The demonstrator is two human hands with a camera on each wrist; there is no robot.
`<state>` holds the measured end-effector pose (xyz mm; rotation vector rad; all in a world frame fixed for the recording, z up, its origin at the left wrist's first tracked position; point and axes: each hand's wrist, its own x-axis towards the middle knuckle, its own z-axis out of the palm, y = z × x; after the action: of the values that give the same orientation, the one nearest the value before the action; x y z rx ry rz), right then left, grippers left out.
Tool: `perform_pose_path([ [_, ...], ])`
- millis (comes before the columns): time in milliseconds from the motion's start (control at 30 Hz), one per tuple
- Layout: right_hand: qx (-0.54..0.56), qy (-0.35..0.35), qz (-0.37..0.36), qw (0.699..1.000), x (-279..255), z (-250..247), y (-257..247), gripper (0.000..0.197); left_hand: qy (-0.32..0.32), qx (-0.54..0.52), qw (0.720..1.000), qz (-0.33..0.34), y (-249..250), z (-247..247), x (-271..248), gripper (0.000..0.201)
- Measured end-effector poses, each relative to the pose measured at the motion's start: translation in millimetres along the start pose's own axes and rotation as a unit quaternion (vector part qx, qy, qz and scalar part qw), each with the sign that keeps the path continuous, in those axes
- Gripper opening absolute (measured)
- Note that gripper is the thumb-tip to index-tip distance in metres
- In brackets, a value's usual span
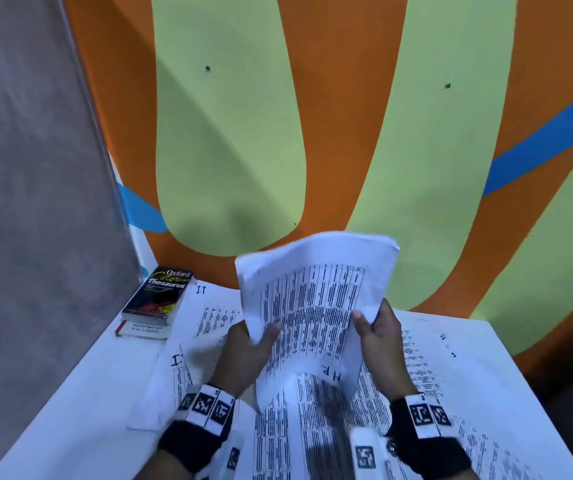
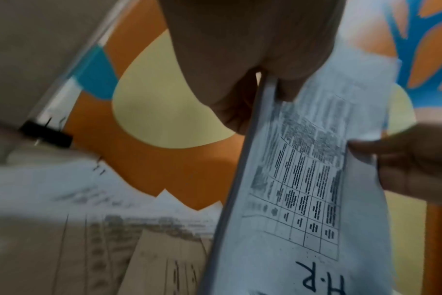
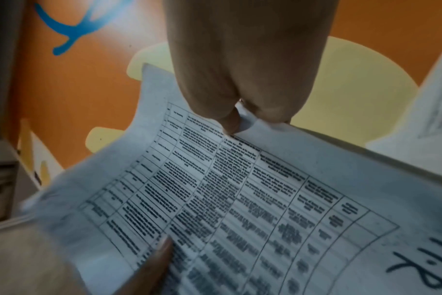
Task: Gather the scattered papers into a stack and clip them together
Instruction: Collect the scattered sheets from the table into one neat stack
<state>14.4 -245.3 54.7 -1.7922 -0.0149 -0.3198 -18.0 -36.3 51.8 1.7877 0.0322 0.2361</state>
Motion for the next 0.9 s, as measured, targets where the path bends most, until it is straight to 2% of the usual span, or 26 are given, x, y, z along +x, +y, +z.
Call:
perform_pose_path([
  [67,-0.05,-0.006,0.012,0.999,5.8,-3.7,3.2,0.021,0.041,0.028,0.999,0.02,13.1,-7.5,3.2,0.034],
  [133,-0.165,-0.03,0.078,0.983,8.4,-11.1,21.0,0.038,0.105,0.055,0.991,0.059,22.0,-21.7,9.8,0.038],
  [167,-0.251,-0.054,0.119,0.959,5.3,-15.7,30.8,0.048,0.132,0.064,0.986,0.077,24.5,-30.5,12.5,0.037],
  [200,-0.334,-0.087,0.169,0.923,0.4,-20.3,46.6,0.061,0.159,0.069,0.981,0.091,28.1,-39.8,15.2,0.034],
  [267,-0.426,-0.142,0.259,0.855,-13.1,-25.7,71.1,0.089,0.192,0.083,0.973,0.094,31.2,-58.0,18.6,0.042],
  [333,-0.458,-0.159,0.29,0.825,-25.0,-24.4,83.0,0.112,0.209,0.114,0.966,0.1,35.4,-74.0,20.2,0.051],
  [367,-0.464,-0.153,0.303,0.818,-28.7,-22.2,84.5,0.115,0.212,0.123,0.965,0.098,35.7,-79.7,20.7,0.053],
  [467,-0.434,-0.11,0.345,0.825,-33.7,-17.1,88.7,0.101,0.226,0.135,0.963,0.058,25.2,-90.6,24.6,0.056],
  [500,-0.432,-0.108,0.334,0.831,-34.5,-16.9,86.9,0.087,0.232,0.137,0.962,0.048,21.3,-92.8,24.7,0.057],
  [600,-0.438,-0.071,0.221,0.868,-34.2,-27.9,89.0,0.025,0.238,0.121,0.962,0.063,18.4,-94.1,19.1,0.047],
  [700,-0.388,-0.011,0.149,0.91,-27.3,-48.4,78.5,0.027,0.244,0.107,0.961,0.076,23.5,-94.2,12.7,0.044],
  [733,-0.364,0.009,0.141,0.921,-23.8,-56.5,72.8,0.021,0.242,0.108,0.961,0.078,22.1,-96.3,13.3,0.044],
  [800,-0.304,0.041,0.148,0.94,-17.8,-69.9,63.0,0.008,0.245,0.108,0.961,0.076,15.2,-101.2,16.5,0.044],
  [900,-0.241,0.028,0.165,0.956,-21.0,-71.6,60.9,0.018,0.255,0.1,0.96,0.061,10.9,-99.3,19.1,0.045],
])
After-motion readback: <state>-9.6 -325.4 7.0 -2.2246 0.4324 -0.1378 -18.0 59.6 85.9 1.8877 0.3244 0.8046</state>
